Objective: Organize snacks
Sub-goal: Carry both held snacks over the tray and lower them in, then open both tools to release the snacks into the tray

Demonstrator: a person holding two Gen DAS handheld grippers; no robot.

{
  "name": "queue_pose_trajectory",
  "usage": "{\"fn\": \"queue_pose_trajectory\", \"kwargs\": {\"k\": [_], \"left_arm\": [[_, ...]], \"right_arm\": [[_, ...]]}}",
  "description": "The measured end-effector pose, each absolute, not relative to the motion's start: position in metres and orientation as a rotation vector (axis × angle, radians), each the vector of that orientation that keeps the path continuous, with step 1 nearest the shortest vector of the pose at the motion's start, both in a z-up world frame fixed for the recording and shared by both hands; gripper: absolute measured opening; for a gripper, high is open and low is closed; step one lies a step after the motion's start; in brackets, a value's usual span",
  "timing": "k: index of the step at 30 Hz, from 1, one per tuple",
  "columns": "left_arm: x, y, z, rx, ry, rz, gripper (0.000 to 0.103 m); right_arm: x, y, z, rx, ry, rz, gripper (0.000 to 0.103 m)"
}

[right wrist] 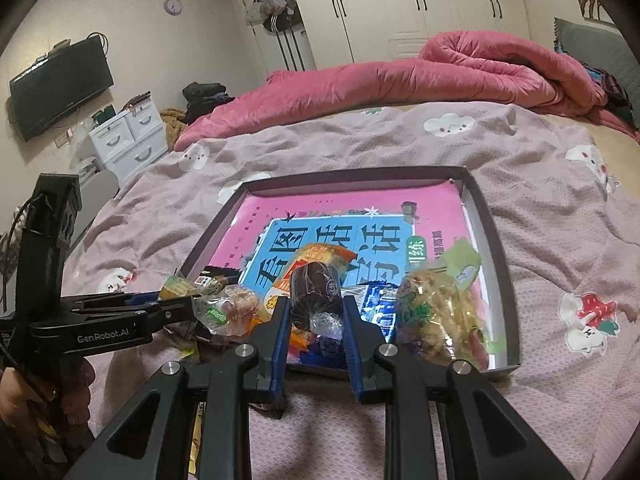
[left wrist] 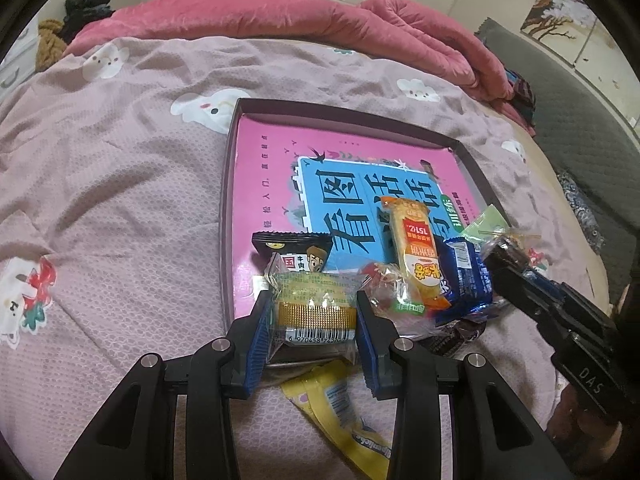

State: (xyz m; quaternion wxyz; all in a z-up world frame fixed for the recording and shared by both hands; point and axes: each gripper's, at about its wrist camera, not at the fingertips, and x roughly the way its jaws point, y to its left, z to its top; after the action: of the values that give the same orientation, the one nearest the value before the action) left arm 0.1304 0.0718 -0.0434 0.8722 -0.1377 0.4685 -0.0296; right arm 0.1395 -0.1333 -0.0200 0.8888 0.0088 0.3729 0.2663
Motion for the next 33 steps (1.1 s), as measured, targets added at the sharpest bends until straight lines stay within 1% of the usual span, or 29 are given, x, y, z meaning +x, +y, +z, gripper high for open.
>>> {"fn": "queue_pose_trajectory", "kwargs": {"k": [10,29,31,33], "left_arm": [[0.131,0.078,-0.043,-0.298,0.968,-0.049,0.041],[0.131,0.086,-0.041,-0.317,0.939,-0.024,0.042],[0.130,0.086,-0.039,-0.316,0.935,-0.024,0.043],[0.130,0.086,-0.038,-0.315,0.931,-0.022,0.047]], "right_arm": [[0.156,-0.123,-0.035,0.055,0.840,0.537,0.026],[0.144,-0.138,-0.019,0.092,0.799,0.535,0.026],[0.141,-0.139,-0.017,0.097,0.799,0.540,0.027],[0.139,-0.140,-0.015,0.106,0.799,0.547,0.029]]}}
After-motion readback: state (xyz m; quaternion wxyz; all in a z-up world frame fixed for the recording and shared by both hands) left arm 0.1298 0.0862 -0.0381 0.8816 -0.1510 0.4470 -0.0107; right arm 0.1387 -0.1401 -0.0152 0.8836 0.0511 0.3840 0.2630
